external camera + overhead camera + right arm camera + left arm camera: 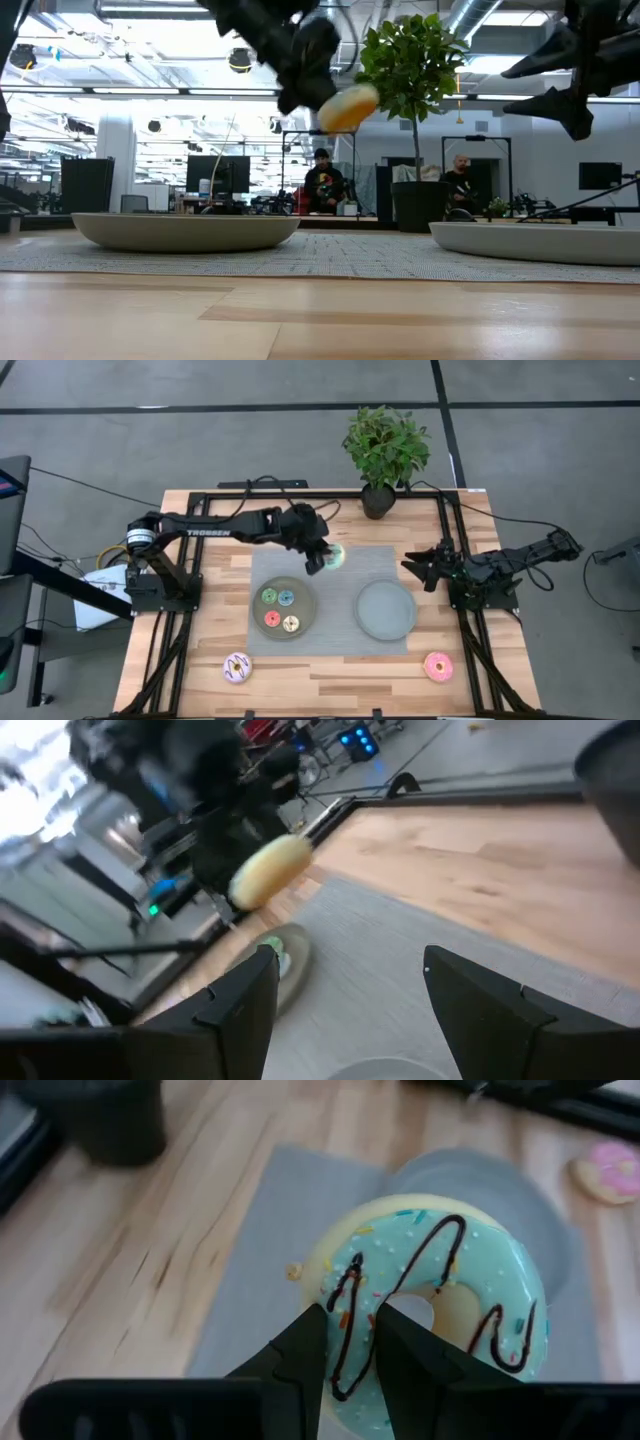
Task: Pick & Place donuts
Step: Put the large blue donut on the gray plate
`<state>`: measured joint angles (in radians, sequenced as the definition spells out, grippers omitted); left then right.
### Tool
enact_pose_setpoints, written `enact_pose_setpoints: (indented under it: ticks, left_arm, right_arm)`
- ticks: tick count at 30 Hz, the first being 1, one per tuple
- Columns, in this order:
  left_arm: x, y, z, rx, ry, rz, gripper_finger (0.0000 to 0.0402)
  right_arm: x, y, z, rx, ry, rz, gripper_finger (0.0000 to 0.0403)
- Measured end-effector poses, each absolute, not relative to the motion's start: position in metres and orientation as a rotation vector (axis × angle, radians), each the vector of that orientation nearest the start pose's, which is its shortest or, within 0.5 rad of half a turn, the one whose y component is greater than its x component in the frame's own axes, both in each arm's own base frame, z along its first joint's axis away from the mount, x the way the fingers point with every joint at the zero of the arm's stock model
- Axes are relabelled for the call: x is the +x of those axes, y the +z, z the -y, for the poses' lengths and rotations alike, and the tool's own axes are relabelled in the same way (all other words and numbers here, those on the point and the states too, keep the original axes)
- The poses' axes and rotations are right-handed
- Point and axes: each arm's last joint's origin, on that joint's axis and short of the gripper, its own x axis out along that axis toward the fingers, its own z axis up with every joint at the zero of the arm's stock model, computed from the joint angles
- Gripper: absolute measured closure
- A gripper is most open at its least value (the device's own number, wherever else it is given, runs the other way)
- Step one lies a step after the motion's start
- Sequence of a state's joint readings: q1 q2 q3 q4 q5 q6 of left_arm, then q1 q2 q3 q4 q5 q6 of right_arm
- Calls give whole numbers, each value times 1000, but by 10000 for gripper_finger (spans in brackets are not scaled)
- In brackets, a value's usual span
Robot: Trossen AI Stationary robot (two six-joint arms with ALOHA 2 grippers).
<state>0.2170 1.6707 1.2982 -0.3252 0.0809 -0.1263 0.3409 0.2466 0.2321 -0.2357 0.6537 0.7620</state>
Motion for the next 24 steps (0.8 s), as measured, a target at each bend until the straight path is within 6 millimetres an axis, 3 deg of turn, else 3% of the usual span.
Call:
enact_pose_setpoints:
  ticks: [10,15,24]
  left_arm:
    - [375,294,-34,-143,150,-612,327]
    - [377,296,-26,-132,152,-583,327]
    - [383,291,-18,-131,150,-579,327]
  right_arm:
    - [102,210,-15,834,-365,17,164]
    - [112,218,-20,875,-271,56,164]
    - [145,204,-32,958,-247,-44,157]
